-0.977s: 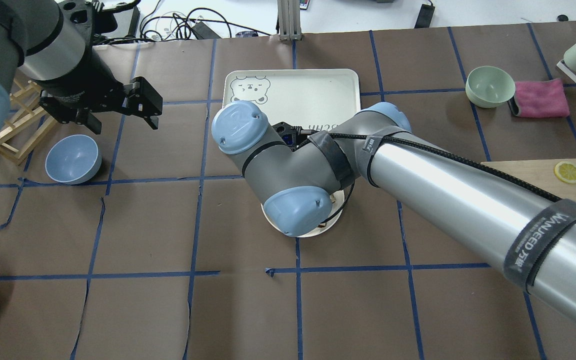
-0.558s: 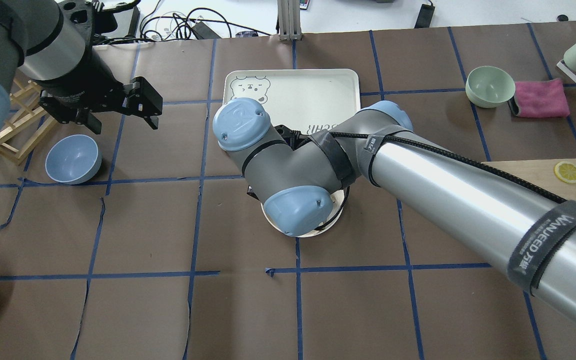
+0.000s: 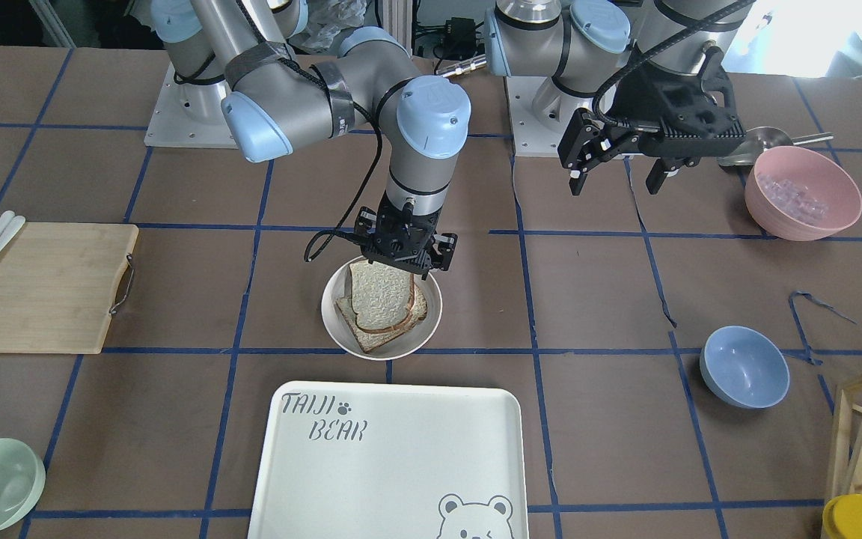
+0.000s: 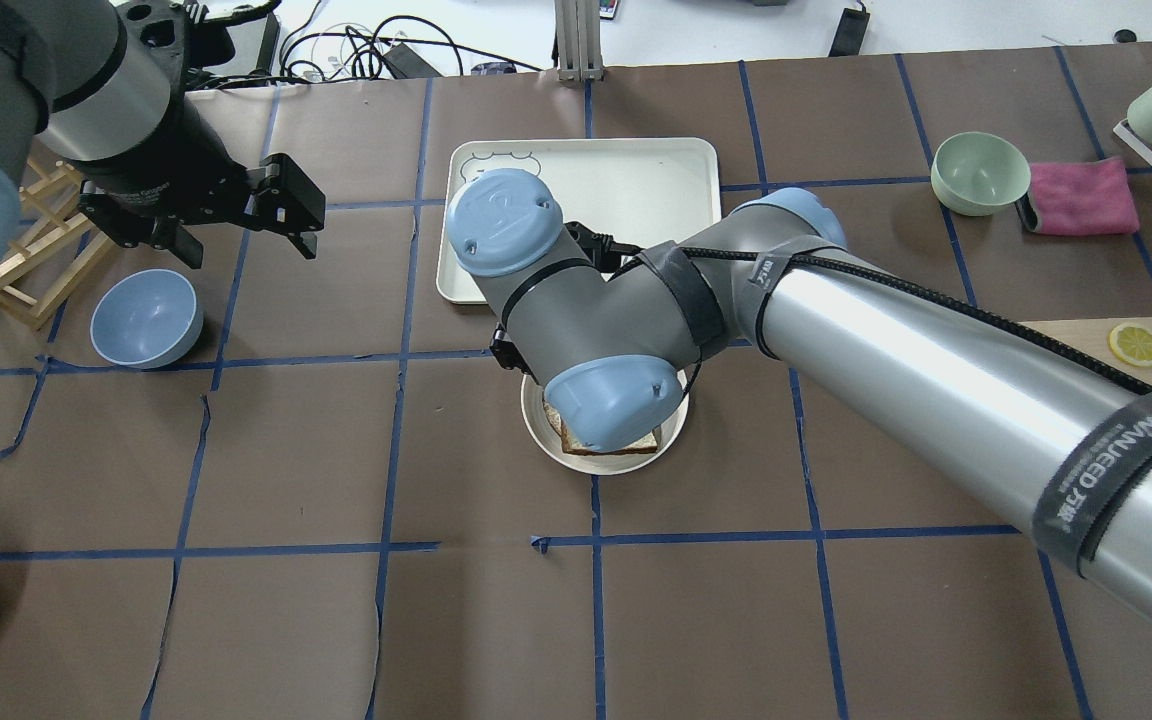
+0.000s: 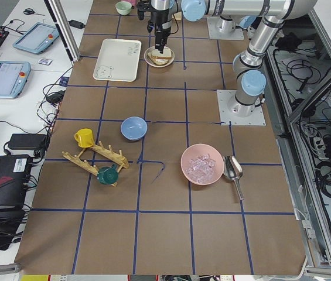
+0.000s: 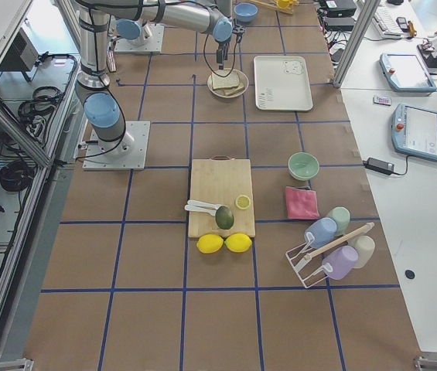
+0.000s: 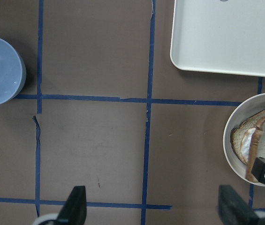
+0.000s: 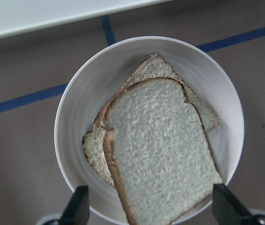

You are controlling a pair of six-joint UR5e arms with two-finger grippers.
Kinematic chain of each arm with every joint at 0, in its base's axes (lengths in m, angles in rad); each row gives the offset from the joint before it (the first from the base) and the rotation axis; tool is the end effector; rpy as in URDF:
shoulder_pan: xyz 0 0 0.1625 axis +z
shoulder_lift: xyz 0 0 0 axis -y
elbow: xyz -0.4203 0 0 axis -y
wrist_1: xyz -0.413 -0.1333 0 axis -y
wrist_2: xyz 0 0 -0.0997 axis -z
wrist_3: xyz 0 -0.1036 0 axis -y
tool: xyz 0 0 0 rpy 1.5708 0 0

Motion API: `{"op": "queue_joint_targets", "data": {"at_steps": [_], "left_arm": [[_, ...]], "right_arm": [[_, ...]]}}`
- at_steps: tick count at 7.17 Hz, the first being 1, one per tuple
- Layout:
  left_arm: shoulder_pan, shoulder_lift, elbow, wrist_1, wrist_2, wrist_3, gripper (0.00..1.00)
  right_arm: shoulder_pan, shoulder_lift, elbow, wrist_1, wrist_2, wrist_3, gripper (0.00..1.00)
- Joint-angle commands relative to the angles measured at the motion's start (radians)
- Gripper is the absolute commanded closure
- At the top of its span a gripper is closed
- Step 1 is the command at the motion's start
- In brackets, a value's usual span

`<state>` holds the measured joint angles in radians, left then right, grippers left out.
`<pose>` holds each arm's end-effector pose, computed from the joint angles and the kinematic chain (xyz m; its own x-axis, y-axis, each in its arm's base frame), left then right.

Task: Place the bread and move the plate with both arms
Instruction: 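Raise the right gripper away from the plate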

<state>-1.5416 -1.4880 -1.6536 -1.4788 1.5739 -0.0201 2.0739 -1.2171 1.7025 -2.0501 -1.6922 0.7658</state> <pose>-0.1187 -0.4907 0.4874 -0.9988 -0.0495 -0.0012 -0.0492 0.9946 -0.0919 0.3999 -0.4761 0.2606 -0.9608 0.2618 0.0915 0.2550 0.9637 -0.0795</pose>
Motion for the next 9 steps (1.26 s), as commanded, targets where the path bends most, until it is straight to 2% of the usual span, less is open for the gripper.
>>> {"op": "queue_joint_targets", "data": {"at_steps": [1,2,3,5,6,8,9], "left_arm": [[0.0,0.0,0.0,0.0,0.0,-0.001,0.0],[0.002,-0.002,-0.002,0.0,0.0,0.0,0.0],[0.002,-0.003,-0.002,0.0,-0.002,0.0,0.0],[0.002,-0.009,-0.003,-0.001,-0.002,0.0,0.0],[-0.003,-0.026,-0.008,-0.002,-0.002,-0.003,0.0],[-0.015,-0.058,-0.034,-0.005,-0.033,0.003,0.0],[-0.041,-0.078,-0.075,0.005,-0.041,-0.001,0.0]], "right_arm": [[-0.136,-0.065,-0.026,0.028,0.028,-0.216,0.0],[-0.196,-0.108,-0.032,0.06,0.058,-0.347,0.0],[-0.255,-0.128,-0.082,0.135,0.059,-0.499,0.0],[-0.342,-0.139,-0.279,0.415,0.062,-0.679,0.0],[-0.366,-0.144,-0.328,0.439,0.062,-0.765,0.0],[-0.441,-0.182,-0.33,0.449,0.147,-0.934,0.0],[-0.471,-0.227,-0.313,0.456,0.146,-0.95,0.0]]}}
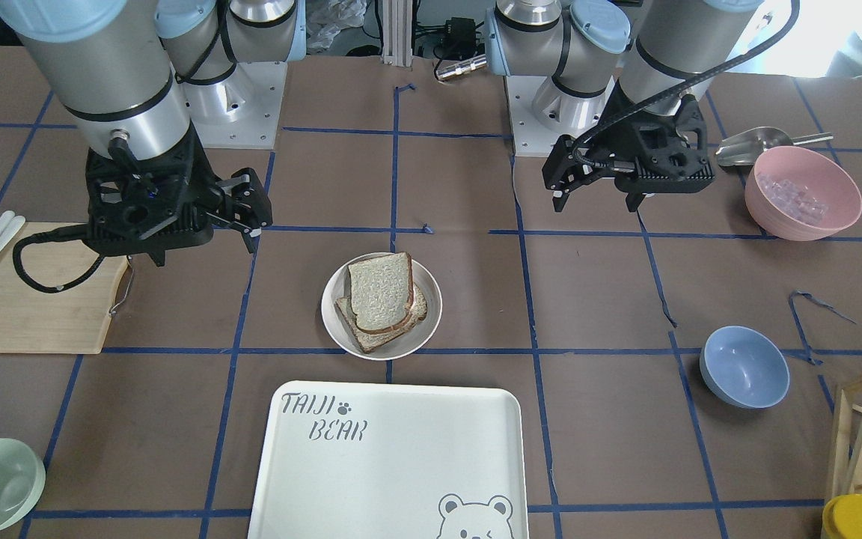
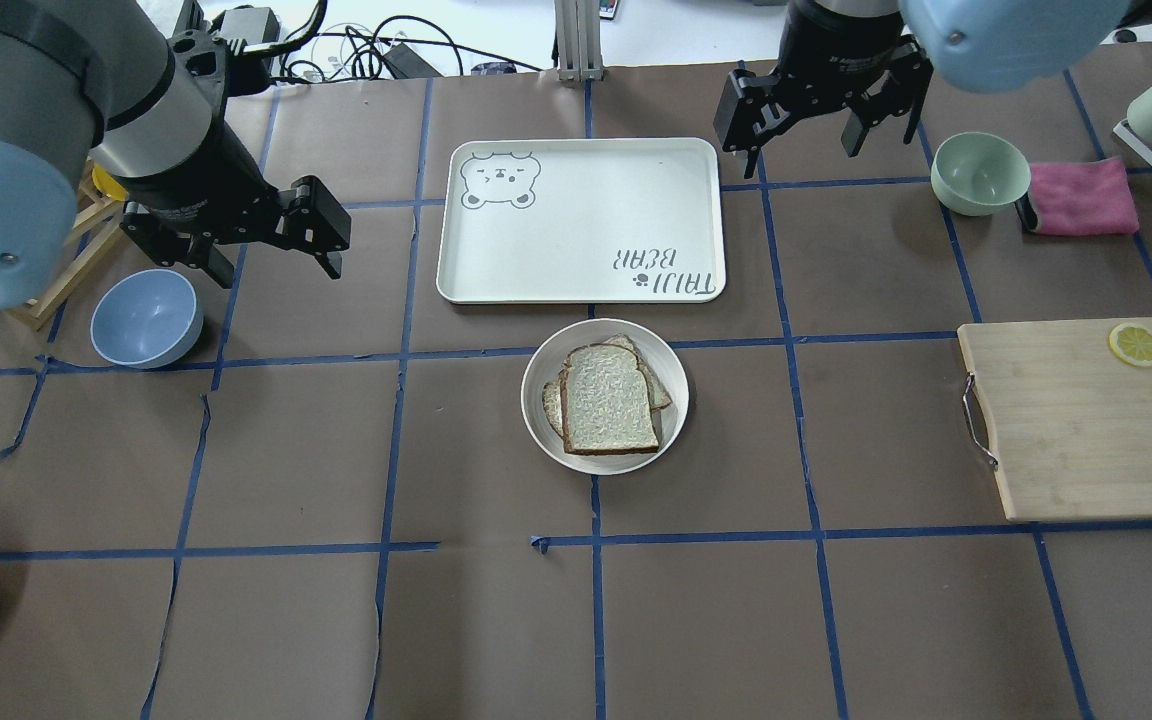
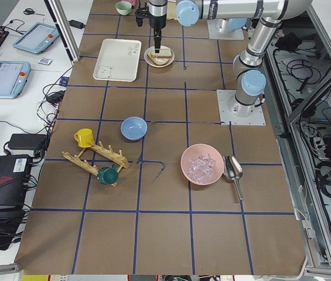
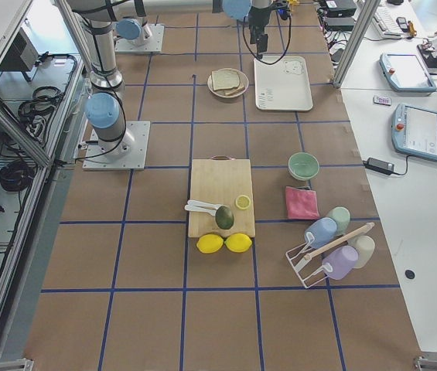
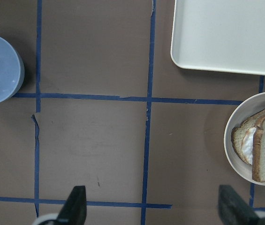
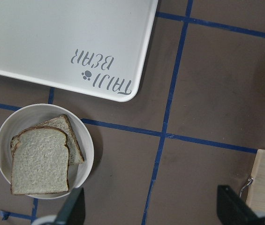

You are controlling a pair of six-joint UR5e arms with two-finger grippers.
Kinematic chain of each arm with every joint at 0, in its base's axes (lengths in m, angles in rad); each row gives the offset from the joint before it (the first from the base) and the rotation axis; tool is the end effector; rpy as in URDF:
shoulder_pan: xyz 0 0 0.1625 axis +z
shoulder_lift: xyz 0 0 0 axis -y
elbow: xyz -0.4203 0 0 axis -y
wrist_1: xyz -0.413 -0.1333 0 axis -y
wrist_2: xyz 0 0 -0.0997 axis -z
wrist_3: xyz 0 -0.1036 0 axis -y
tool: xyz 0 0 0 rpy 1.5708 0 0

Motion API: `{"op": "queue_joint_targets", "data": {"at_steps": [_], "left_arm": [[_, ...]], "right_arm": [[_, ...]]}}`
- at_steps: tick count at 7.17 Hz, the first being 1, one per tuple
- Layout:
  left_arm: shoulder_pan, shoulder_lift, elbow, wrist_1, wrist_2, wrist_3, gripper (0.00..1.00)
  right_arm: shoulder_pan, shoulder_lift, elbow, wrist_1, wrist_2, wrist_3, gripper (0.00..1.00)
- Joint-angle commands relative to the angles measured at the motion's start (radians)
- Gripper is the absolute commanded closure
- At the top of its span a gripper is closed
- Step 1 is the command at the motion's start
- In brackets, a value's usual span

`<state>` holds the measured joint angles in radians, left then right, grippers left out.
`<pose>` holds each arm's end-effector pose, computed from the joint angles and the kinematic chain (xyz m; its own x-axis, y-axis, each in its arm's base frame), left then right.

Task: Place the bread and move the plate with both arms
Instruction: 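Reach the left gripper to the white plate rim and grasp it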

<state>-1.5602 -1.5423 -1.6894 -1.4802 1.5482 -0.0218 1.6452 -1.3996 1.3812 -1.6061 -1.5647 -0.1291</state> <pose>-0.1303 -0.5005 0.4419 -0.9992 -0.0324 0.0226 -0.0324 0.9995 0.0000 0.1774 -0.5781 0.4862 -0.9793 -0.2022 0.0009 -0.2020 0.9779 -0.0540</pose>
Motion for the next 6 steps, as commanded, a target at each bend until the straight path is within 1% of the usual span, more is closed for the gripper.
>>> {"op": "queue_joint_targets", "data": {"at_steps": [1,3,5,6], "left_arm": [[-0.067,-0.065,-0.079,0.07,-0.016,-0.019,0.0],[-0.138,-0.149,-0.15,0.217,-0.028,-0.194,0.0],[-0.165,-0.235,-0.183,0.34,-0.1,-0.285,0.0],[-0.176,-0.269,-0.2,0.369,-0.13,-0.34,0.0]], "right_arm": [[-0.044,-0.065,0.033,0.021,0.011,-0.052,0.0],[-0.047,-0.091,0.097,0.023,0.022,-0.047,0.0],[-0.045,-0.094,0.119,0.023,0.017,-0.047,0.0],[-0.042,-0.094,0.119,0.023,0.009,-0.05,0.0]]}}
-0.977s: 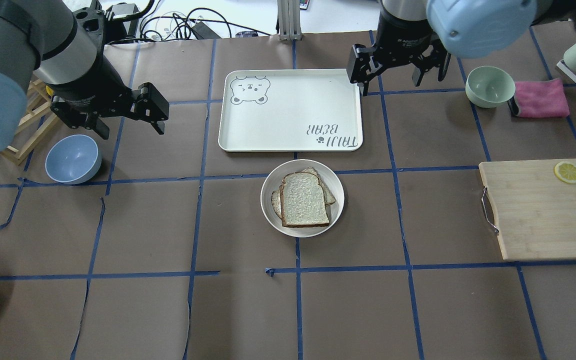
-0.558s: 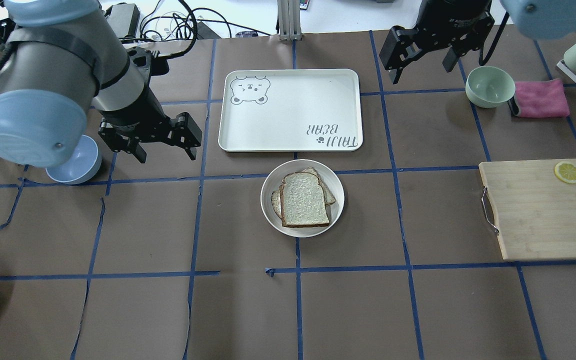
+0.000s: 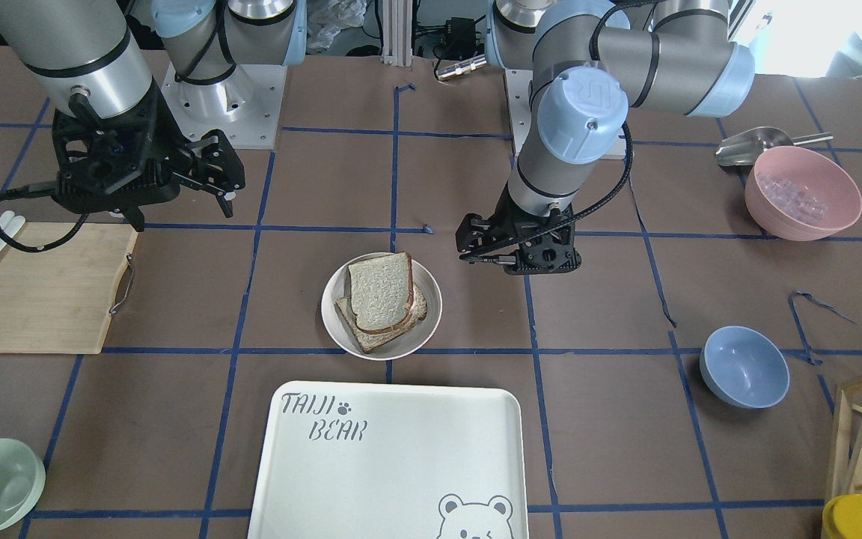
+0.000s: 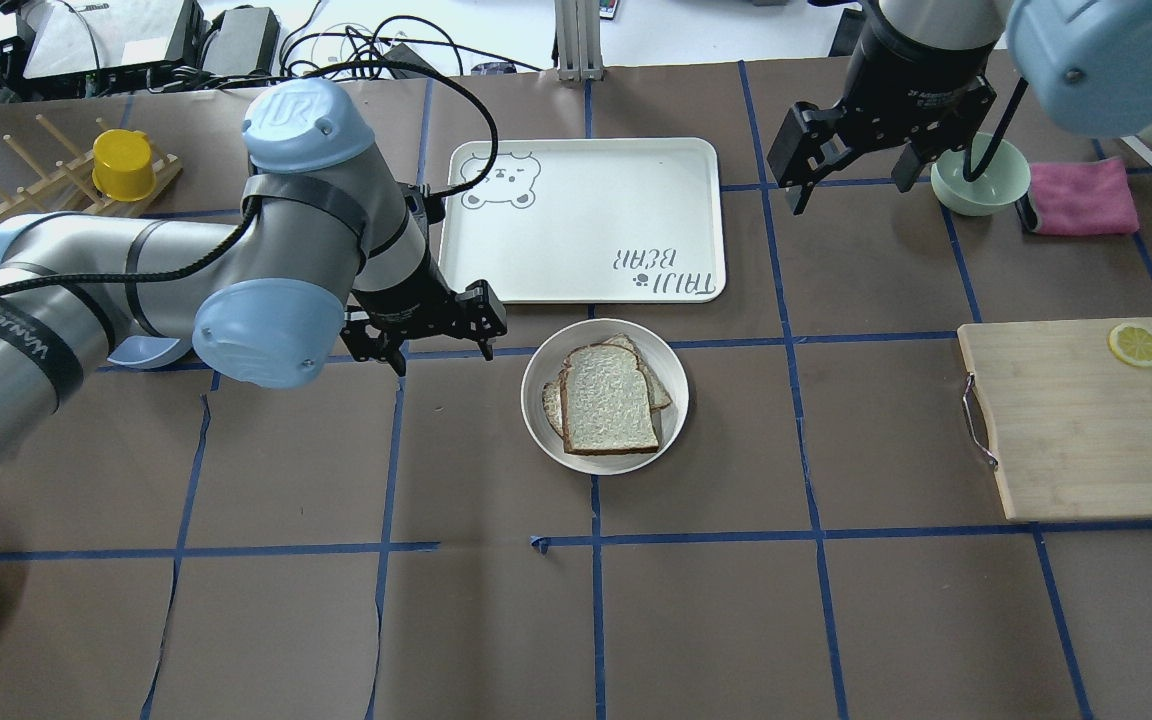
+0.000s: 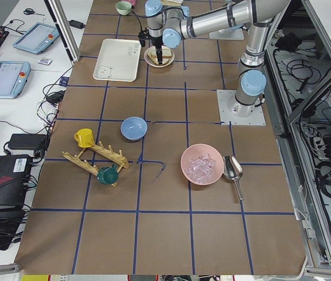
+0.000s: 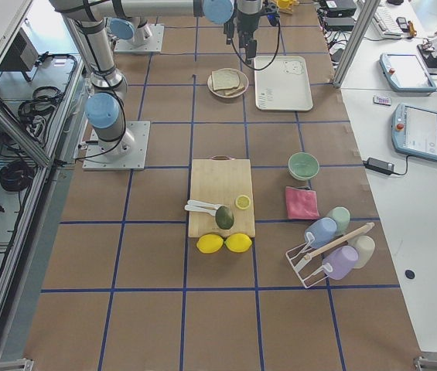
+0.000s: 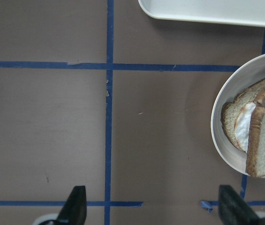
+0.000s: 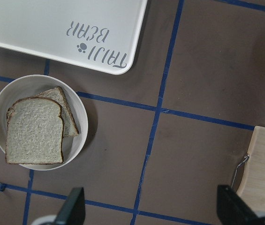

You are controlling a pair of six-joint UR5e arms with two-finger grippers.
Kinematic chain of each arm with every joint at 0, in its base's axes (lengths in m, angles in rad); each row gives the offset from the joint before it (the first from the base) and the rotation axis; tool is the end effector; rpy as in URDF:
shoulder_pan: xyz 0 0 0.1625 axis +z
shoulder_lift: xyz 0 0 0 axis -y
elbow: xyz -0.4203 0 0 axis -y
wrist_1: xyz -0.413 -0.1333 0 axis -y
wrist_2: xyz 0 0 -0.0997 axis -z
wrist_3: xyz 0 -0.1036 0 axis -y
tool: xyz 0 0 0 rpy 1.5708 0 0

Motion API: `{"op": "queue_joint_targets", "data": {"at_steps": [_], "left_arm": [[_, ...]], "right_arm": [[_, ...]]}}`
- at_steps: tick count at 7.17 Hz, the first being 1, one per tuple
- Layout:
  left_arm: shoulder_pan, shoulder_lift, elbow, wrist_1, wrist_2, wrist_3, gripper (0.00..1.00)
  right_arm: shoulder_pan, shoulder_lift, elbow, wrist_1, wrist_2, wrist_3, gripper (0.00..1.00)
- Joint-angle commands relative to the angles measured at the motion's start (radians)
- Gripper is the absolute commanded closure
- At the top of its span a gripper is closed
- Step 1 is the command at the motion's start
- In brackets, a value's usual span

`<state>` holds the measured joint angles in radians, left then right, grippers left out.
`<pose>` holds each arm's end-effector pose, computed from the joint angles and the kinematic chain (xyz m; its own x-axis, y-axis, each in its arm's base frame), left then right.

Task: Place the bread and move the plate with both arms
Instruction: 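Reach the left gripper to the white plate rim and grasp it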

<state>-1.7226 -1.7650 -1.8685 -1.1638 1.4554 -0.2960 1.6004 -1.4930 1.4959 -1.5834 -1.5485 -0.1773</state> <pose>-0.2246 -0.5076 0.2688 -0.9846 -0.1529 0.0850 -0.1427 0.9831 0.1146 0.1517 -0.5421 0.4777 -0.9784 -0.2056 -0.0202 -0.2054 0.9786 -0.0135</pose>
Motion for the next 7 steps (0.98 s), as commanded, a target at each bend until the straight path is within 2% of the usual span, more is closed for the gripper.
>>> {"op": "queue_joint_targets", "data": {"at_steps": [1,3,4,6,7], "left_arm": [[-0.047,-0.071,-0.024,0.082,-0.033,-0.078,0.0],[-0.063,-0.114,-0.027,0.099,-0.043,-0.126,0.02],[-0.078,-0.132,-0.046,0.114,-0.043,-0.127,0.08],[-0.083,-0.163,-0.083,0.223,-0.046,-0.15,0.1],[-0.084,-0.172,-0.083,0.23,-0.068,-0.175,0.17]], "right_arm": [[0.0,-0.004,0.004,-0.001,-0.01,-0.002,0.0],[-0.002,-0.015,0.004,0.008,-0.009,0.002,0.0],[-0.004,-0.013,0.004,0.007,-0.009,0.002,0.0],[-0.005,-0.015,0.004,0.007,-0.009,0.002,0.0],[-0.005,-0.016,0.003,0.005,-0.01,0.001,0.0]]}}
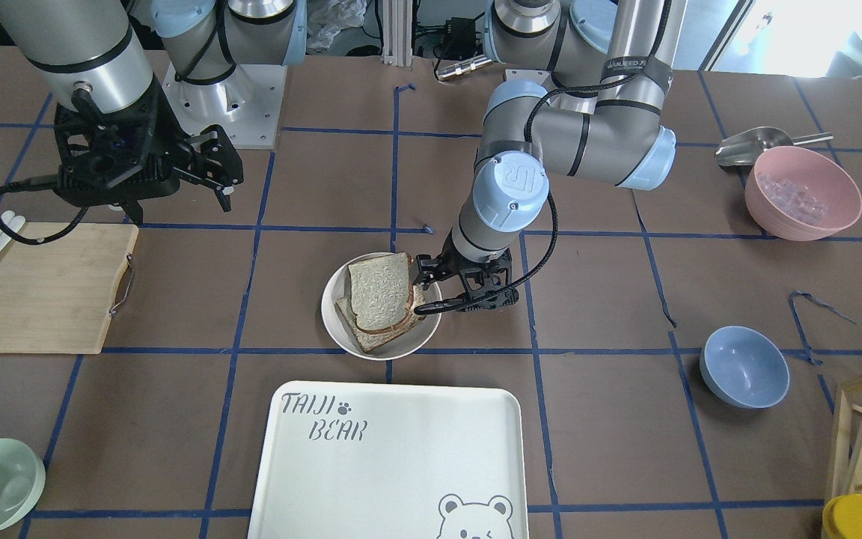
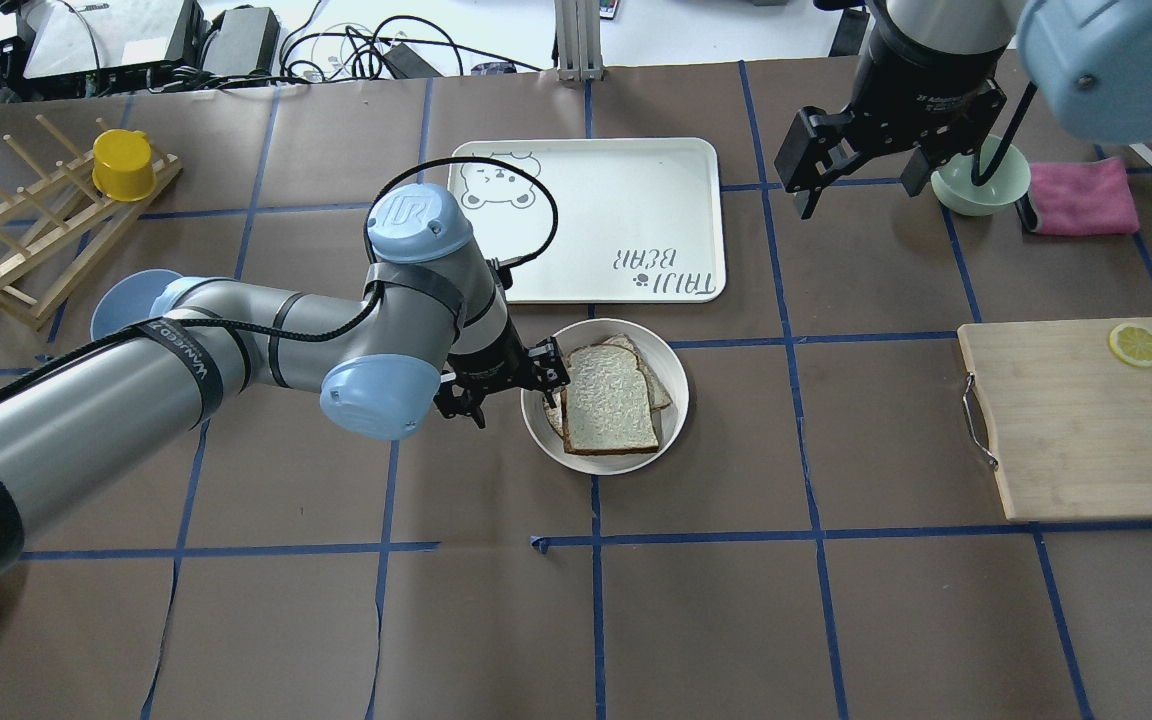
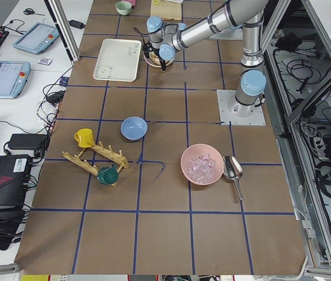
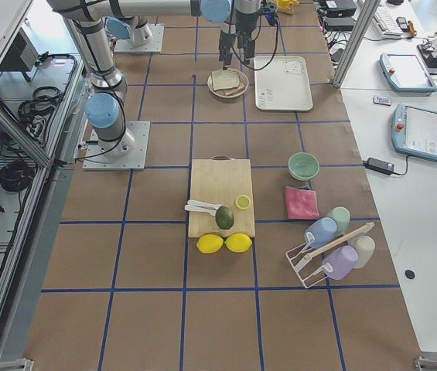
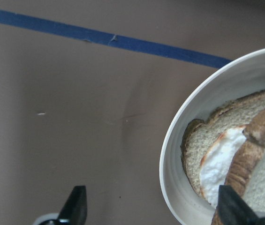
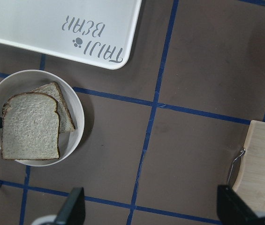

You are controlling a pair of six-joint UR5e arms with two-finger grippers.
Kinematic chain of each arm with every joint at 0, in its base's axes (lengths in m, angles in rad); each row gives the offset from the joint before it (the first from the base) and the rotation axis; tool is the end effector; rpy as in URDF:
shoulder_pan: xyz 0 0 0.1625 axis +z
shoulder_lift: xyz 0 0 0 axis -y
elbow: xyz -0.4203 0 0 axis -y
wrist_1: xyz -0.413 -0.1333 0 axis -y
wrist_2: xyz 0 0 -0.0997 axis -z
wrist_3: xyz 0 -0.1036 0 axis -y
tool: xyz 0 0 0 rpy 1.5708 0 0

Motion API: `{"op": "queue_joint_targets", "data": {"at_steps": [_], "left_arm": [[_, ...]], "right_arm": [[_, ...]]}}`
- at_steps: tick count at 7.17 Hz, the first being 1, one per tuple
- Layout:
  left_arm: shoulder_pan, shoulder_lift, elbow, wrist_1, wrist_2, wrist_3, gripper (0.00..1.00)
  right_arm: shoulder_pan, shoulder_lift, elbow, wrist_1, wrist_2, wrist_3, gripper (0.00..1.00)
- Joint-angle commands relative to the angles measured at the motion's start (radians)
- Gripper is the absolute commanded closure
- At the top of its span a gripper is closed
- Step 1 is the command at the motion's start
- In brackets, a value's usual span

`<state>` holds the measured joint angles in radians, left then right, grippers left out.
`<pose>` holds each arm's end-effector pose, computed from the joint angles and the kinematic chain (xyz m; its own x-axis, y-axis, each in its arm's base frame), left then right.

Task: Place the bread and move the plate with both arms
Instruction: 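Reach the left gripper to the white plate rim and grasp it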

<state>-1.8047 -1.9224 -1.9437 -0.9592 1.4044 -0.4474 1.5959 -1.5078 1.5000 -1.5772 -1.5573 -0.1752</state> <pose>-0.2719 -0.4920 0.1706 -0.9684 -0.2285 0.0996 -0.2093 0.9625 0.1728 0.1482 -0.5371 0.4830 -0.9799 -0.1991 -0.0108 -0.1989 0.9799 -0.0163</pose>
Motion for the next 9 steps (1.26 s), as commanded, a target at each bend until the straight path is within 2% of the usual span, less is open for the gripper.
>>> {"op": "queue_joint_targets", "data": {"at_steps": [1,4,6,8,9], "left_arm": [[-0.002,-0.018,-0.009,0.024,-0.033,-0.022,0.29],[-0.002,-0.013,-0.012,0.025,-0.033,-0.014,0.79],[0.001,-0.01,-0.012,0.025,-0.033,-0.011,1.0],[0.022,0.014,-0.004,0.03,-0.057,-0.001,1.0],[0.054,0.023,-0.004,0.03,-0.115,0.004,1.0]], "right_arm": [[0.001,-0.002,0.0,0.0,-0.001,-0.001,0.0],[0.002,-0.008,-0.003,-0.001,-0.001,0.0,0.0],[0.004,-0.018,-0.004,-0.001,-0.001,0.002,0.0],[0.002,-0.018,-0.001,0.0,-0.001,0.002,0.0],[0.002,-0.018,-0.001,0.0,-0.001,0.002,0.0]]}}
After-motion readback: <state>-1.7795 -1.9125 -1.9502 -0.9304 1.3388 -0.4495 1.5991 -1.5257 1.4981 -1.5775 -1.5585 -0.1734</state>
